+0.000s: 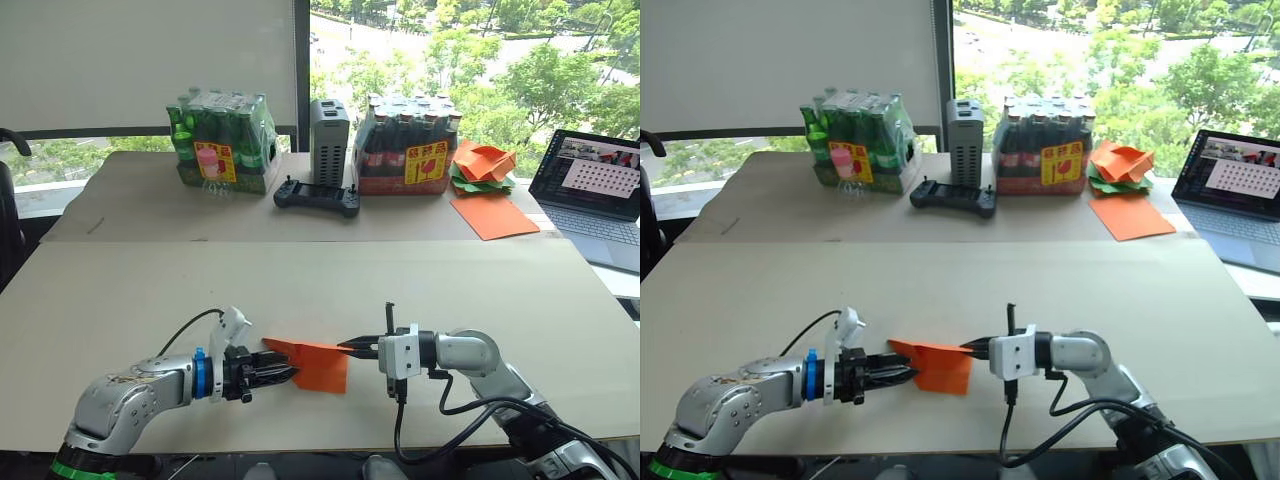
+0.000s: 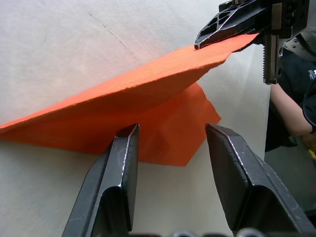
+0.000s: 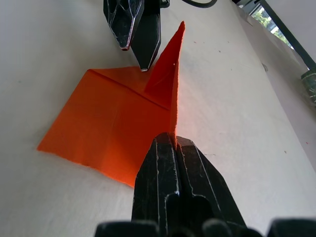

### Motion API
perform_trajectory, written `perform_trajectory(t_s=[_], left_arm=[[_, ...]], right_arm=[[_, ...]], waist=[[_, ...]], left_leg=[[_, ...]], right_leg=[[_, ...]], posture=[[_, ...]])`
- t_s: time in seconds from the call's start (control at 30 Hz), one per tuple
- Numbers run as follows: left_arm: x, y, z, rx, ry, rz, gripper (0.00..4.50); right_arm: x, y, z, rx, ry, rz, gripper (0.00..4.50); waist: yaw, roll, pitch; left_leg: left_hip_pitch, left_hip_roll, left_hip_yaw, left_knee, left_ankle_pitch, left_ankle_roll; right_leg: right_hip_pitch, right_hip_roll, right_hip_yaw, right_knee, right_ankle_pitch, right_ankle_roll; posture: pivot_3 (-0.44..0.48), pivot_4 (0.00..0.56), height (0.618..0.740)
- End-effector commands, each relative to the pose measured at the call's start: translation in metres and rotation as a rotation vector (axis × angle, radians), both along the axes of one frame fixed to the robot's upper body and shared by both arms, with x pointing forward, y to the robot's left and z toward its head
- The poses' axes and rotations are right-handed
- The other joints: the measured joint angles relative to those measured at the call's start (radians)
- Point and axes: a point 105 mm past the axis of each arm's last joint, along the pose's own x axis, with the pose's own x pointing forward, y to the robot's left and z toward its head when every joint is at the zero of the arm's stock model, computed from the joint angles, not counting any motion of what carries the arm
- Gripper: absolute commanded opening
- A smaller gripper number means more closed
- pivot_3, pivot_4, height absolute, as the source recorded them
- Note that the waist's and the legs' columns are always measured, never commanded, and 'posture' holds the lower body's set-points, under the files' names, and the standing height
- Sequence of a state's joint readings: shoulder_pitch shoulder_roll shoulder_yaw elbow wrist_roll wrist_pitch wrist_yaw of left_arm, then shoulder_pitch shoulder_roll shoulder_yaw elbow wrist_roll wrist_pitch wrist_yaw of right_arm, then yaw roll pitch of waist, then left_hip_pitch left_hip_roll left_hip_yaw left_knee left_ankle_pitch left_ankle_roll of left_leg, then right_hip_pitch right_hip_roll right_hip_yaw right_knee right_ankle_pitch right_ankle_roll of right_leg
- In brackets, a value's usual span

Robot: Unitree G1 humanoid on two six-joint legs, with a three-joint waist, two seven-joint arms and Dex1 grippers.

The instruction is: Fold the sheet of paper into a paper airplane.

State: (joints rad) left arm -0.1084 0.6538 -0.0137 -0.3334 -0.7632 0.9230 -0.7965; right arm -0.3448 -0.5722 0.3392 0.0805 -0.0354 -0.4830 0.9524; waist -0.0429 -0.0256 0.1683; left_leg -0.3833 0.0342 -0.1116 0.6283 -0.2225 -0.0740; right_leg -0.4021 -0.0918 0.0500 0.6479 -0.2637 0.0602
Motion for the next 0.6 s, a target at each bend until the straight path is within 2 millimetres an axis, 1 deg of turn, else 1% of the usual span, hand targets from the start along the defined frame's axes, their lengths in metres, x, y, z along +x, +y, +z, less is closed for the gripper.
perform_trajectory(t_s=[0.03,0.3,0.6], left_arm=[[0.002,-0.002,0.001,0.000,-0.026,-0.005,2.25],[0.012,-0.003,-0.003,0.018,-0.039,0.042,2.25],[0.020,-0.008,-0.012,0.045,-0.046,0.096,2.25]], right_arm=[[0.000,-0.001,0.012,0.023,-0.040,0.001,0.02],[-0.001,-0.001,0.010,0.013,-0.038,0.001,0.02],[-0.002,-0.001,0.008,-0.002,-0.044,0.003,0.02]], waist=[[0.000,0.000,0.000],[0.001,0.000,0.000],[0.001,0.000,0.000]], left_leg=[[0.000,0.000,0.000,0.000,0.000,0.000],[0.000,0.000,0.000,0.000,0.000,0.000],[0.000,0.000,0.000,0.001,0.000,0.000]], right_leg=[[0.000,0.000,0.000,0.000,0.000,0.000],[0.000,0.000,0.000,0.000,0.000,0.000],[0.001,0.000,0.000,0.000,0.000,0.000]], posture=[[0.000,0.150,0.740],[0.000,0.150,0.740],[0.000,0.150,0.740]])
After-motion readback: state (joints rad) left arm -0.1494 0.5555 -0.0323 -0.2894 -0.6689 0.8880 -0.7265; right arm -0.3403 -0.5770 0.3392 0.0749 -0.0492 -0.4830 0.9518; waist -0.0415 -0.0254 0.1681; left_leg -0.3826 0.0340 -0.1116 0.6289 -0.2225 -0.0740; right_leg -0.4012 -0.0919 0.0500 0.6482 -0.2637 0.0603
